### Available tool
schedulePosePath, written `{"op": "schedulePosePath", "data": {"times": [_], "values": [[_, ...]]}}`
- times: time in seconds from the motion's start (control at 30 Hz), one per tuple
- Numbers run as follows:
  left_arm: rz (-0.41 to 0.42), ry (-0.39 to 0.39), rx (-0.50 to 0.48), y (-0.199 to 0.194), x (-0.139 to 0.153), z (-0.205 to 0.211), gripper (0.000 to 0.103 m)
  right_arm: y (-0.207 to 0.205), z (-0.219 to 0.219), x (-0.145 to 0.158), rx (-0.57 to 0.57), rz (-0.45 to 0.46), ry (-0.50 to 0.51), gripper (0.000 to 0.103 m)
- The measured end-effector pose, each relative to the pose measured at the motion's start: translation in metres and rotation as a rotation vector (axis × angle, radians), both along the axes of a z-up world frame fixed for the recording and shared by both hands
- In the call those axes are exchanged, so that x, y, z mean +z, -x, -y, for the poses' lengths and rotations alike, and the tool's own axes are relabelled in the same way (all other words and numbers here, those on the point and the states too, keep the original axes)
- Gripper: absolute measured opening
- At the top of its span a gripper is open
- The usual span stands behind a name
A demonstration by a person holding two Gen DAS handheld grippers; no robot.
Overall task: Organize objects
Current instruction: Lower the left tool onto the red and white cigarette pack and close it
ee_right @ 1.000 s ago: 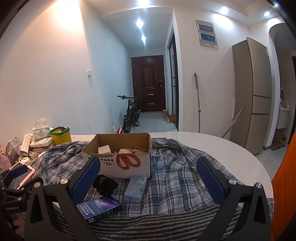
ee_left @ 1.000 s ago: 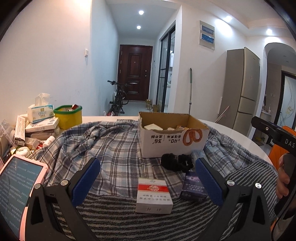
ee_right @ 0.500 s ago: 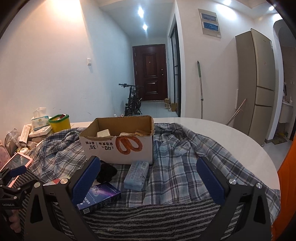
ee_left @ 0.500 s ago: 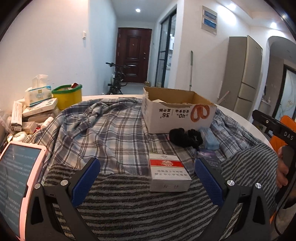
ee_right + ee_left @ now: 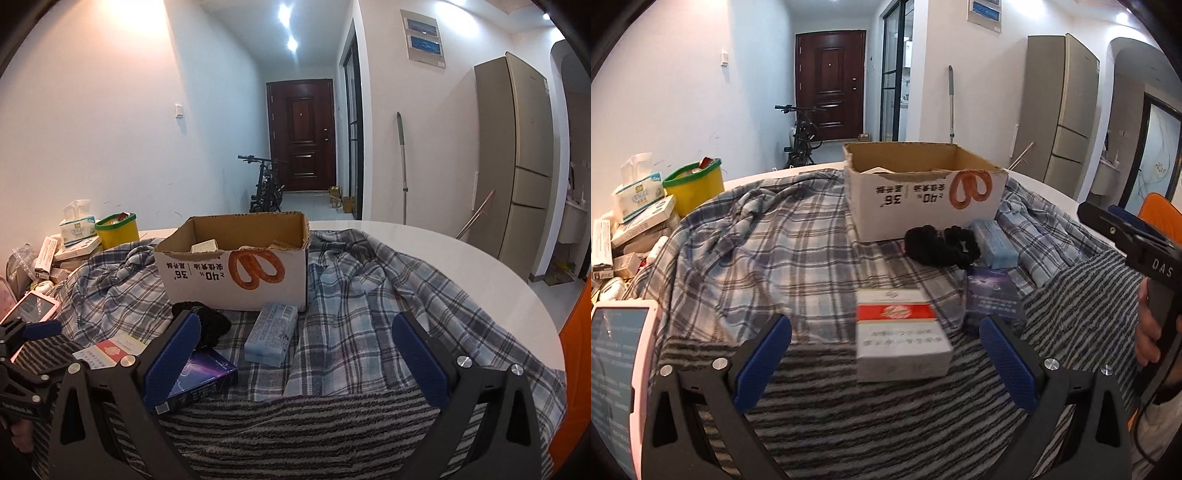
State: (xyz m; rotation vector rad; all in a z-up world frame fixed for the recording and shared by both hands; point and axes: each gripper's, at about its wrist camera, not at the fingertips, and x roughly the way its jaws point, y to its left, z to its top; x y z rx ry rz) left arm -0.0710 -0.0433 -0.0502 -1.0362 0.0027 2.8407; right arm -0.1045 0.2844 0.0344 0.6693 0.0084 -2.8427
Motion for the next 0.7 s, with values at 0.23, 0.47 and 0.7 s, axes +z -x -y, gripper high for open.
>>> {"op": "schedulePosePath", "data": {"times": [0.23,0.47,0.7], "values": [[0.029,0.093,-0.007,0.021,-0.003,-0.016,0.096,0.0,0.001,-0.004,0.011,0.012,0.004,0.103],[0.189,-0.009,-0.047,0.042,-0.03,-0.004,0.067,0.003,0.003,-0.007,0.001,0.023,0.001,0.103],[0.087,-0.049,-0.038,0.026,-0.018,0.002,0.06,-0.001,0.009,-0.008,0.003,0.022,-0.025,0.103]]}}
